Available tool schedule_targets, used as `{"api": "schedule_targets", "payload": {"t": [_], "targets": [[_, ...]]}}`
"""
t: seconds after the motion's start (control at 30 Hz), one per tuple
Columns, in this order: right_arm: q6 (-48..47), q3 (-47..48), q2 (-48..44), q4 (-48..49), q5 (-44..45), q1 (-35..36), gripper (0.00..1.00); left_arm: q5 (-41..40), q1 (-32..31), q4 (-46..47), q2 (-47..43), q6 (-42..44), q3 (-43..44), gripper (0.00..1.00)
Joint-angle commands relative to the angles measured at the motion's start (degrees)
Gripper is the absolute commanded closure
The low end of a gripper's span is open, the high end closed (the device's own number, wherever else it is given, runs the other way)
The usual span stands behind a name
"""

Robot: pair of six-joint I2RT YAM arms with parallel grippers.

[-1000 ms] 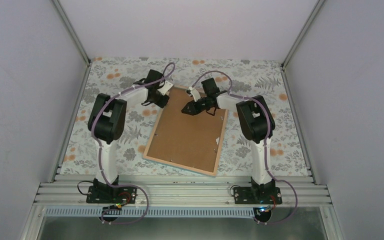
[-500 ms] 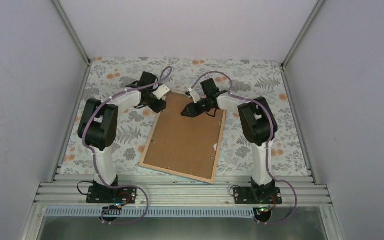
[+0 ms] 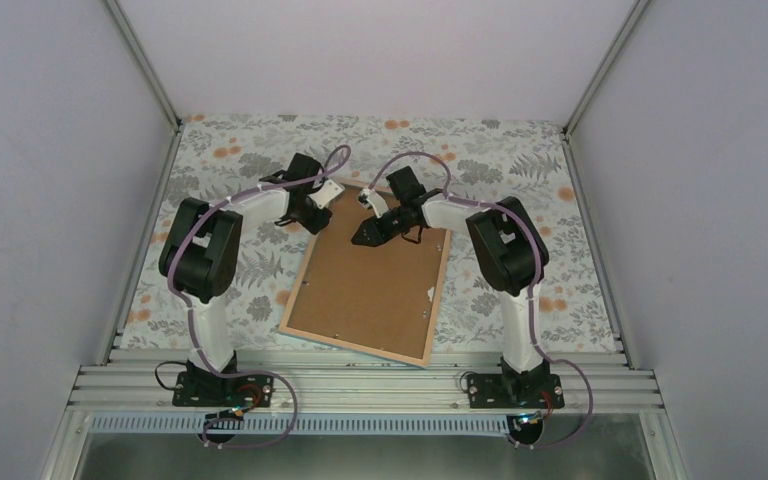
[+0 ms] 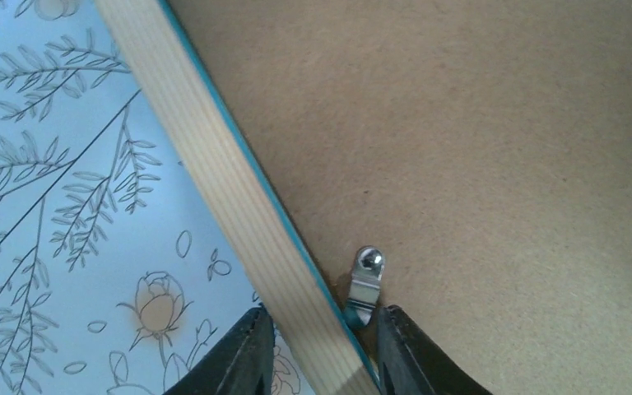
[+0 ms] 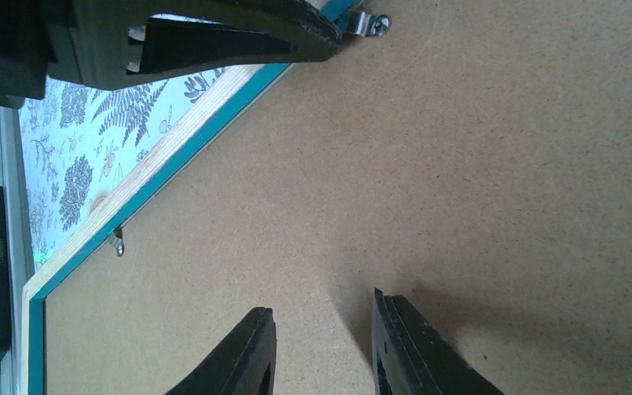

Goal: Put the photo into the frame

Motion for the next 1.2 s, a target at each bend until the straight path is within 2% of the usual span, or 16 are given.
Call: {"api": "schedule_targets", "payload": {"t": [0.0, 0.23, 0.33, 0.43, 0.53, 0.6, 0.77, 0.83, 0.97, 1.17], "targets": [[-2.21, -2.7, 0.37, 0.1, 3.11, 0.08, 0.69, -1.89, -0.07, -1.34, 1.45, -1.53, -0.94, 0.71], [-3.43, -3.6, 0.66, 0.29, 3.96, -0.24, 0.69, 0.11, -0.28, -0.42, 0.61, -1.74, -1.89, 0.86], [-4.07, -2.66, 0.56, -0.34, 4.07, -0.31, 0.69, 0.62, -0.68, -0.36, 0.7, -2.25, -1.98, 0.88], [-5.1, -0.13, -0.6, -2.02, 3.58, -1.06, 0.66, 2.17, -0.44, -0.43, 0.43, -3.05, -1.79, 0.84], [-7.98, 4.84, -2.02, -5.38, 3.75, -3.26, 0.59, 3.67, 0.08, 0.4, -1.32, -2.94, -2.2, 0.71], [-10.08, 8.4, -2.62, -7.21, 5.06, -5.42, 0.51, 3.56, 0.1, 0.8, -1.96, -2.47, -2.52, 0.68], [-14.44, 17.13, 0.18, -12.17, 9.3, -10.64, 0.25, 3.35, 0.08, 0.87, -1.29, -2.33, -2.68, 0.68], [-16.29, 20.4, 2.28, -14.22, 11.21, -12.02, 0.19, 2.56, 0.01, 1.68, -1.99, -2.35, -2.97, 0.67], [-20.49, 21.71, 3.35, -16.21, 12.18, -14.62, 0.11, 5.79, -1.01, 4.45, -6.88, 1.9, -3.97, 0.61], [-28.22, 23.33, 6.01, -19.94, 13.34, -16.58, 0.1, 8.88, -5.31, 9.12, -12.65, 11.48, -6.92, 0.61]]}}
